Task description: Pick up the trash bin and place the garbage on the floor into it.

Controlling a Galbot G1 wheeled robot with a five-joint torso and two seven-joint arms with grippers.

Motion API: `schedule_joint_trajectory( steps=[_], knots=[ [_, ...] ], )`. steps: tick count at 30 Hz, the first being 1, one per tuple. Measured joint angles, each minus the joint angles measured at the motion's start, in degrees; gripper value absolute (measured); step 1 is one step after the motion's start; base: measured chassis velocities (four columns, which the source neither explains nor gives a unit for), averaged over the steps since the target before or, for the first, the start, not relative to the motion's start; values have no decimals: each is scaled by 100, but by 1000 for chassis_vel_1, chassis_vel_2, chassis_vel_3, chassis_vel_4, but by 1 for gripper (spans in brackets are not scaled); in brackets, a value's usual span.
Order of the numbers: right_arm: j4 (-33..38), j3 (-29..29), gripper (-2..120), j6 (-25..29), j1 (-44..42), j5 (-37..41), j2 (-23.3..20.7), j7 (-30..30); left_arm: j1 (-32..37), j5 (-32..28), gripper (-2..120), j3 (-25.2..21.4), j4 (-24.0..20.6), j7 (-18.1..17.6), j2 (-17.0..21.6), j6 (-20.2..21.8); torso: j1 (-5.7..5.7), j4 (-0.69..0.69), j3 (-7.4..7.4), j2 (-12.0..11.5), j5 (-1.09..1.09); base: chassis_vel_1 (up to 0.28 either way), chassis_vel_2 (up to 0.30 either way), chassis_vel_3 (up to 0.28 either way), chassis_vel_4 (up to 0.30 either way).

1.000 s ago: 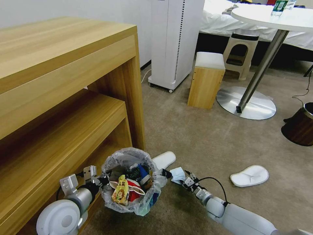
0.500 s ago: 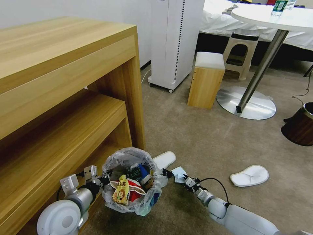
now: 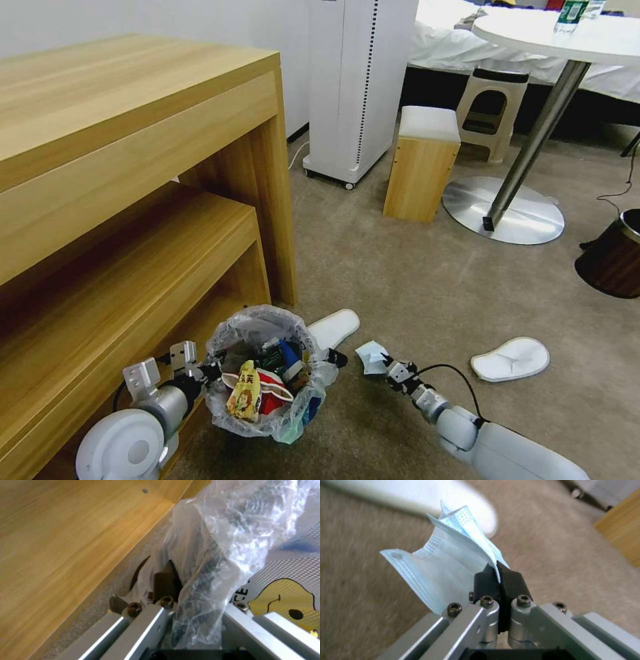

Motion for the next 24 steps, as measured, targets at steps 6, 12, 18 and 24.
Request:
schedule_joint_trajectory(
  steps=[6, 12, 18, 24],
  knots=[
    [685, 800, 0, 88, -522, -98, -450, -98, -13, 9, 0, 2, 135, 5, 89, -4, 0, -1, 0, 0, 2, 0, 0, 0, 0],
    [1185, 1597, 0, 197, -975, -162, -852, -169, -23, 11, 0, 40, 179, 4, 145, -7, 0, 0, 0, 0, 1, 0, 0, 0, 0],
    [1681, 2051, 0, 739, -1264, 319, -1351, -772, 13, -2, 0, 79, 119, -9, 219, 14, 0, -1, 0, 0, 1, 0, 0, 0, 0],
    [2076, 2103, 0, 1225, -1181, 1083, -1633, -1627, 104, 63, 0, 47, 59, -16, 172, 21, 0, -1, 0, 0, 1, 0, 0, 0, 0]
  ],
)
